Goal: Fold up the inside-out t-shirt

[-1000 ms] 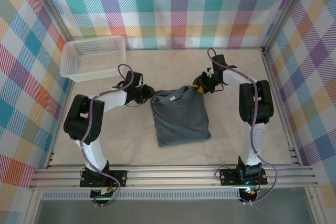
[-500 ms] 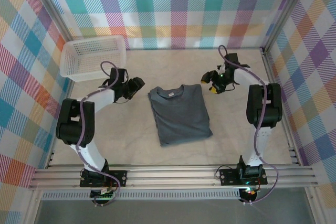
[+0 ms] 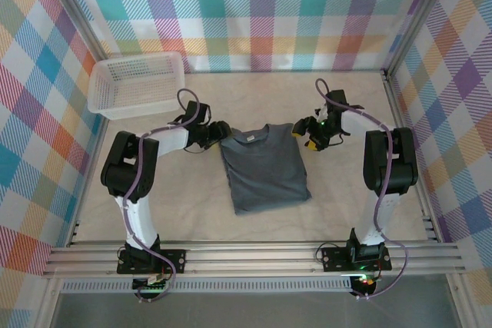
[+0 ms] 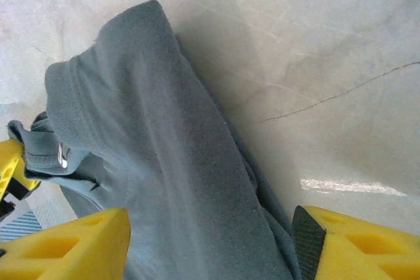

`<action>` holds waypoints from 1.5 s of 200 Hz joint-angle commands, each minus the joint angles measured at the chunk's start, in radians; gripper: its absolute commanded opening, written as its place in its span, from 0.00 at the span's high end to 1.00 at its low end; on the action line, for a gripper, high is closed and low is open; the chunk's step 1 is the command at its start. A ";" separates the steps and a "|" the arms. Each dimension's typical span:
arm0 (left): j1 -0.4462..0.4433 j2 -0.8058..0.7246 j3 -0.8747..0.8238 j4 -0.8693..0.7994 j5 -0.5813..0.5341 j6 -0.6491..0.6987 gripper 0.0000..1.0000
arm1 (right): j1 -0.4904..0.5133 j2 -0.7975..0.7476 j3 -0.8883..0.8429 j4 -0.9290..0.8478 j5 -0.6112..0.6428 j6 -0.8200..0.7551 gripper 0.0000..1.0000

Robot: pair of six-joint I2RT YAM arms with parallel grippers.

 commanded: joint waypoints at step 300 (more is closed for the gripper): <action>-0.008 0.281 0.425 -0.295 0.248 0.309 1.00 | 0.077 0.318 0.275 0.072 -0.057 -0.077 0.59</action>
